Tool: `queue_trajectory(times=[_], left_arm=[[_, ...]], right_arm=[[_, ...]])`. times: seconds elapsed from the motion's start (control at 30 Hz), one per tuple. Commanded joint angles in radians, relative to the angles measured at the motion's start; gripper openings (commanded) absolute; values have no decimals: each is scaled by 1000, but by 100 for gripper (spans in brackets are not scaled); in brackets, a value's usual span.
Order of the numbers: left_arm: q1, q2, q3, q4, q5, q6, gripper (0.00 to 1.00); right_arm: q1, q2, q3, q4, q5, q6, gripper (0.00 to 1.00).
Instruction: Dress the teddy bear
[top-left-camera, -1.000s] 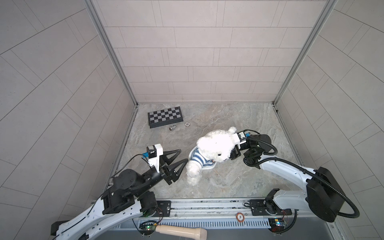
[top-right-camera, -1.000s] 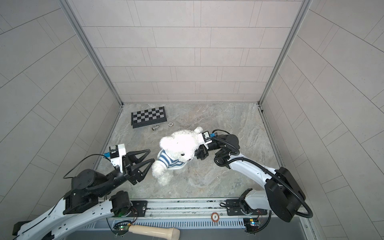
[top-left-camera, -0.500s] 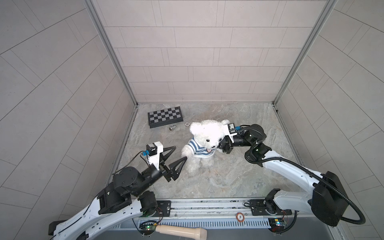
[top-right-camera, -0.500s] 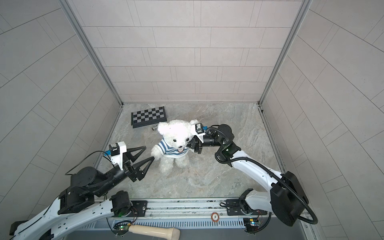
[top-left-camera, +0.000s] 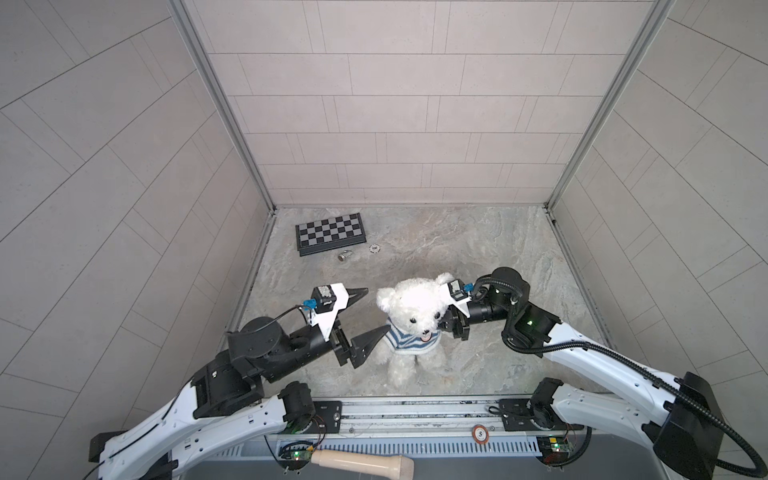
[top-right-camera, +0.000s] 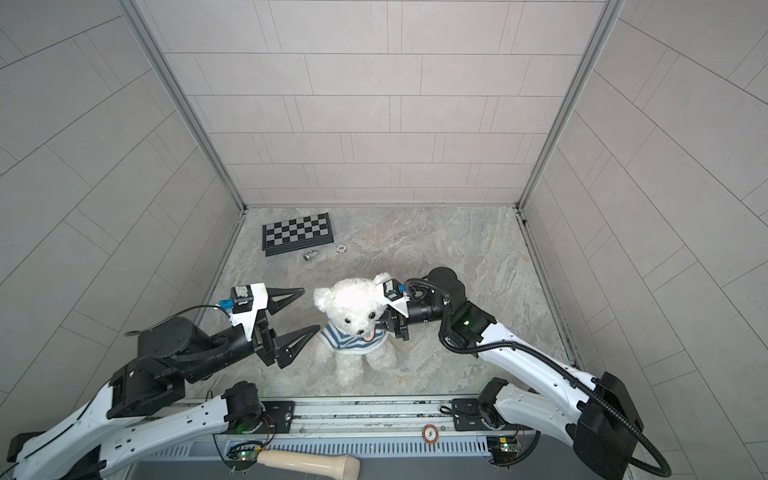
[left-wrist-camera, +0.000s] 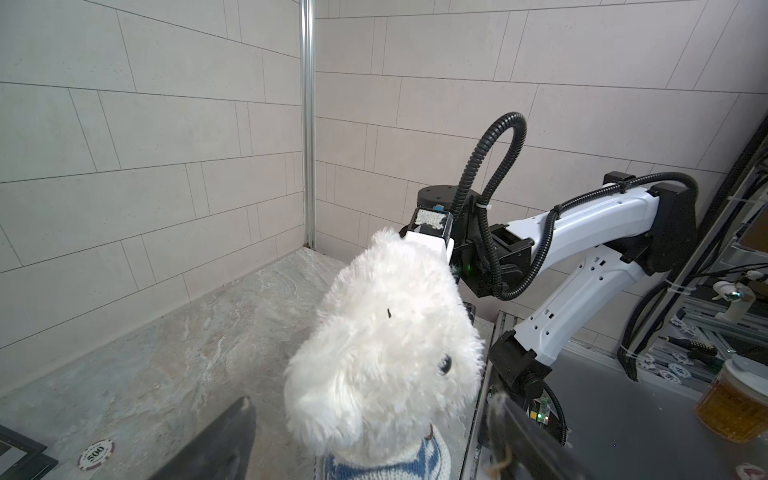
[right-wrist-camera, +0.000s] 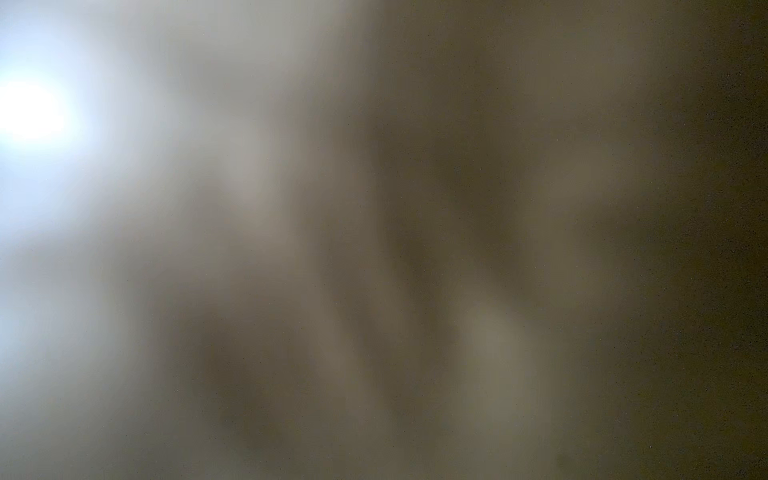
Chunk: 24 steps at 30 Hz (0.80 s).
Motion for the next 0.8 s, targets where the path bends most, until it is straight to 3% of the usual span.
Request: queue_trajectory(times=[0.0,0.13,0.27,0.63,0.77], left_arm=[[-2,6,-14,59,29,-9,89],[-3,39,-15,72,65,-12,85],[-2,69,-9,100,109,-26,65],[-2,96,-22,99,160,-29,60],[-2,96,-31,108,188,-31,48]], right_arm=[[19,-34,-17,47,-30,-32,0],[35,-37,-28,54,-36,-39,0],[40,-64,-59,112,-48,-53,0],[44,-115,-90,137,-53,-53,0],[42,-120,-92,139,-40,-53,0]])
